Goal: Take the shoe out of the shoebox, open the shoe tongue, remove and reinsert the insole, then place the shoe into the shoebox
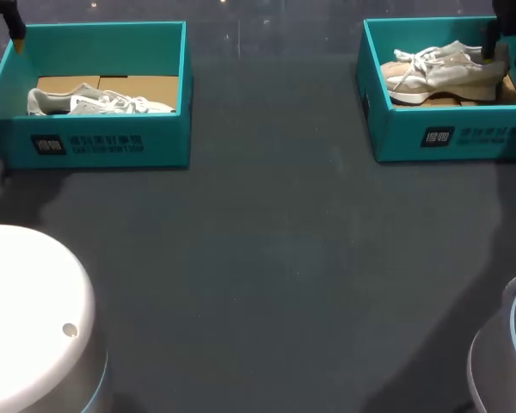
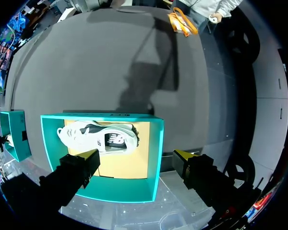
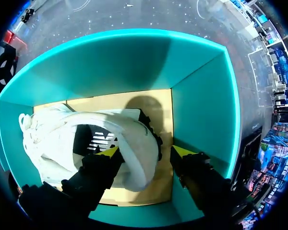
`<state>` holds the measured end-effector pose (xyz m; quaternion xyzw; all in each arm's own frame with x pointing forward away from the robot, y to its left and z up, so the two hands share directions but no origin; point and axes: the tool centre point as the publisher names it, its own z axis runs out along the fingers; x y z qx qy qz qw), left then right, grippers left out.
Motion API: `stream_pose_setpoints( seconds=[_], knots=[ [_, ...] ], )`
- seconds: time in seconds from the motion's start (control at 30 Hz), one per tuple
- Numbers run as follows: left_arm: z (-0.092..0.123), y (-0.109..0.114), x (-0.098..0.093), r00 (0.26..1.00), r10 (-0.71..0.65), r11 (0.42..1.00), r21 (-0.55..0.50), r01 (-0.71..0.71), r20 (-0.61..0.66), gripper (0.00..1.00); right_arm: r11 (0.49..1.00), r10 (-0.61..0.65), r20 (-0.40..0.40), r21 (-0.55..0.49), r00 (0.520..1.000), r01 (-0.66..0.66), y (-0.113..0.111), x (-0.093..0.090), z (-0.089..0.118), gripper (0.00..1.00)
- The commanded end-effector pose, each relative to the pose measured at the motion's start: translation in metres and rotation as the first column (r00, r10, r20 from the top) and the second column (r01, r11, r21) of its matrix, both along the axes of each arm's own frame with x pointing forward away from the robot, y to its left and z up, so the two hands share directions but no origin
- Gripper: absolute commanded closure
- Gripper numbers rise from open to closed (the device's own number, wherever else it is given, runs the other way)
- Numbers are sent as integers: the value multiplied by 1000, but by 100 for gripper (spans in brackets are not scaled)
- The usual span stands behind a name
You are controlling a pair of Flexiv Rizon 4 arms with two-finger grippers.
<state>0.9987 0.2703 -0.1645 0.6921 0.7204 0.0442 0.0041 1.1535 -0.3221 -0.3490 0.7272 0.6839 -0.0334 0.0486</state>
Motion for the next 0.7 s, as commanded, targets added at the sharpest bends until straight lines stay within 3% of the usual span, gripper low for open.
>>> stream_pose_setpoints(
  seconds=[0.03,0.7],
  knots=[
    [1,1,0,1000,-1,1000,1,1,0,0,1000,-5,-24,9,1000,5,-2,9,-7,36],
    [1,1,0,1000,-1,1000,1,1,0,0,998,-21,-66,56,998,25,-1,6,-25,36]
  ],
)
